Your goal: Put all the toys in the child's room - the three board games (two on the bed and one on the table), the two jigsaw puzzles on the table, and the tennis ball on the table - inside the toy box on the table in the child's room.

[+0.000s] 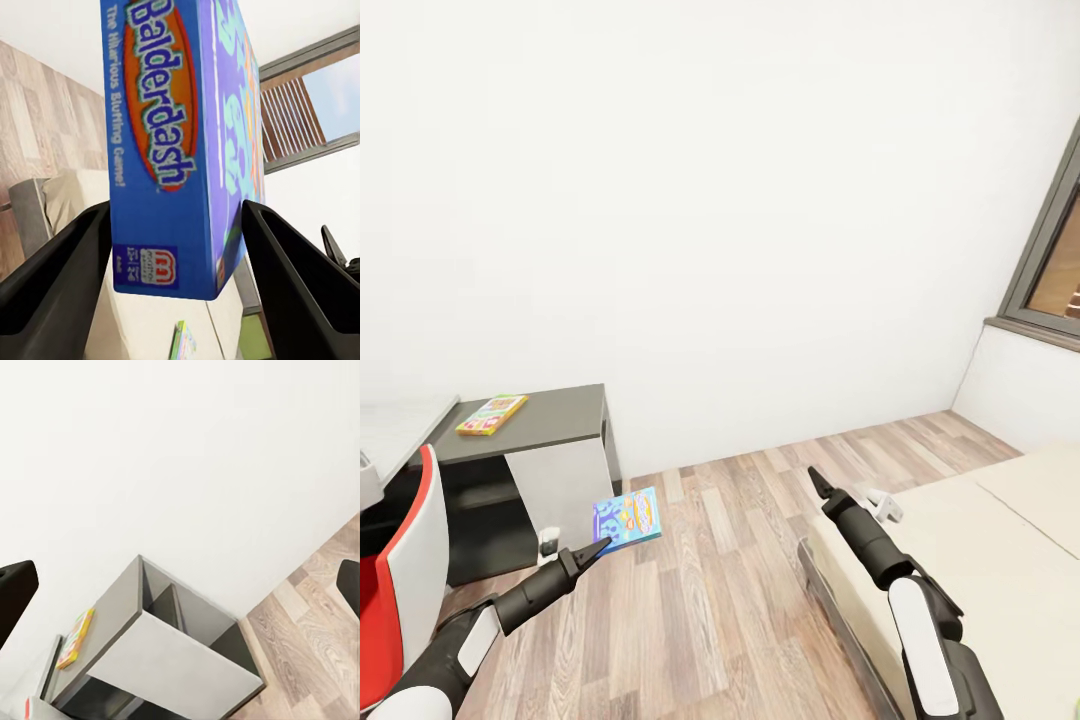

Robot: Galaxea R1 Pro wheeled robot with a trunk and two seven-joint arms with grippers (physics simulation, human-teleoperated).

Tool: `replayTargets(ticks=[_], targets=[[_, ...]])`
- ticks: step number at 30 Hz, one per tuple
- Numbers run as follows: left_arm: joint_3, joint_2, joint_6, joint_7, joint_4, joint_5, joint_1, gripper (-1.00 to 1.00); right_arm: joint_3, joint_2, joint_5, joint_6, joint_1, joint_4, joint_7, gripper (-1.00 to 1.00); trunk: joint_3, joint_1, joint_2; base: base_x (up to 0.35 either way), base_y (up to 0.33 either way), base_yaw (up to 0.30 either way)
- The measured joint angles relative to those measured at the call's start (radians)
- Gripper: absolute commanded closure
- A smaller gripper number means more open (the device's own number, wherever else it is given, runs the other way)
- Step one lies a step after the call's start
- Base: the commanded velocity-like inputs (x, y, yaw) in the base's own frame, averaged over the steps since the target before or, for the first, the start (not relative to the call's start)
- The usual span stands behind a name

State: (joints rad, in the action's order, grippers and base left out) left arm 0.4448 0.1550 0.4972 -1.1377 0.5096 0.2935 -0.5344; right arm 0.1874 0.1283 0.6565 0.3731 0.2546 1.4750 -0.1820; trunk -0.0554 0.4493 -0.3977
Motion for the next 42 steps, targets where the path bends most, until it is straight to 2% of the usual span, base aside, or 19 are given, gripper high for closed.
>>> replayTargets(ticks=[4,8,19,26,42], targets=[[0.0,0.0,0.001,0.0,0.0,0.0,0.0,1.0,-0.001,0.001,-0.006,0.0,-0.001,0.0,-0.001,-1.0,0.0,0.0,0.0,0.0,0.0,0.0],[0.0,0.0,0.002,0.0,0.0,0.0,0.0,1.0,-0.026,0.0,-0.008,-0.002,-0.001,0.0,-0.001,-1.0,0.0,0.0,0.0,0.0,0.0,0.0],[0.0,0.0,0.002,0.0,0.0,0.0,0.0,1.0,-0.044,0.001,-0.009,-0.001,0.0,0.0,0.0,-1.0,0.001,0.0,0.0,0.0,0.0,0.025],[0.0,0.0,0.002,0.0,0.0,0.0,0.0,1.0,-0.085,-0.001,-0.01,-0.002,0.0,0.0,0.008,-1.0,0.007,0.0,0.0,0.0,0.0,0.202],[0.001,0.002,0.001,-0.004,0.0,-0.001,0.0,1.0,-0.091,-0.008,-0.009,-0.002,0.0,0.0,0.011,-1.0,0.025,0.0,0.0,0.039,0.0,0.235]])
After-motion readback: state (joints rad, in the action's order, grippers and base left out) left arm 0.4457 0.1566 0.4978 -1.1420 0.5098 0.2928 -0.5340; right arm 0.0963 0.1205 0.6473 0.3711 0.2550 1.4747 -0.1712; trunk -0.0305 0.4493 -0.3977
